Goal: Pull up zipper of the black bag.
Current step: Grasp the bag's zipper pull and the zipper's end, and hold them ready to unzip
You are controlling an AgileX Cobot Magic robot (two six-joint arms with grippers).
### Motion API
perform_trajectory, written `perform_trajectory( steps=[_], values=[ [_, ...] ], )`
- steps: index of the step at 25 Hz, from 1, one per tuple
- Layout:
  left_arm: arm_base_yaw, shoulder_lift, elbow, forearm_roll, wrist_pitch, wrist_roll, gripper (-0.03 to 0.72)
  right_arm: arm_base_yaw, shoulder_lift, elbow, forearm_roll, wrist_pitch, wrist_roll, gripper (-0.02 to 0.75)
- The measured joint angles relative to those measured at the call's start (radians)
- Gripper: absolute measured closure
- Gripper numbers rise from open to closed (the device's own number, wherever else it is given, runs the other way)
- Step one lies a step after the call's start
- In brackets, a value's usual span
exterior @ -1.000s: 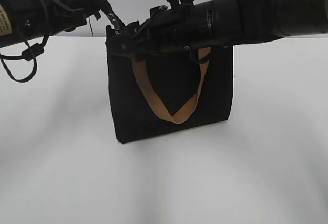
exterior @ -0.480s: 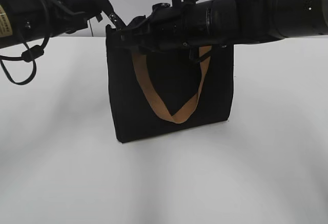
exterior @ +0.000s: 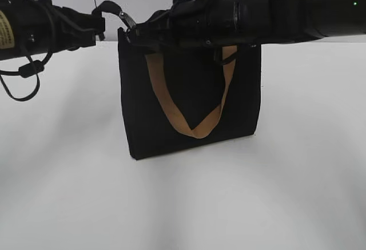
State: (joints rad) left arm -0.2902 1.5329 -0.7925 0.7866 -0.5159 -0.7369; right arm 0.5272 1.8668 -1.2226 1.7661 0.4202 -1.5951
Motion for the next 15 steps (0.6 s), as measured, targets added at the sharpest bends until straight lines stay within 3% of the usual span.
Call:
perform_trajectory(
  steps=[5, 15],
  values=[
    [-0.005, 0.000, 0.000, 0.011, 0.154, 0.000, 0.694, -0.001, -0.035, 0.000, -0.051, -0.008, 0.012, 0.752],
    [-0.009, -0.002, -0.001, 0.018, 0.248, 0.000, 0.694, -0.068, -0.047, 0.000, -0.265, 0.006, 0.188, 0.752]
  ],
)
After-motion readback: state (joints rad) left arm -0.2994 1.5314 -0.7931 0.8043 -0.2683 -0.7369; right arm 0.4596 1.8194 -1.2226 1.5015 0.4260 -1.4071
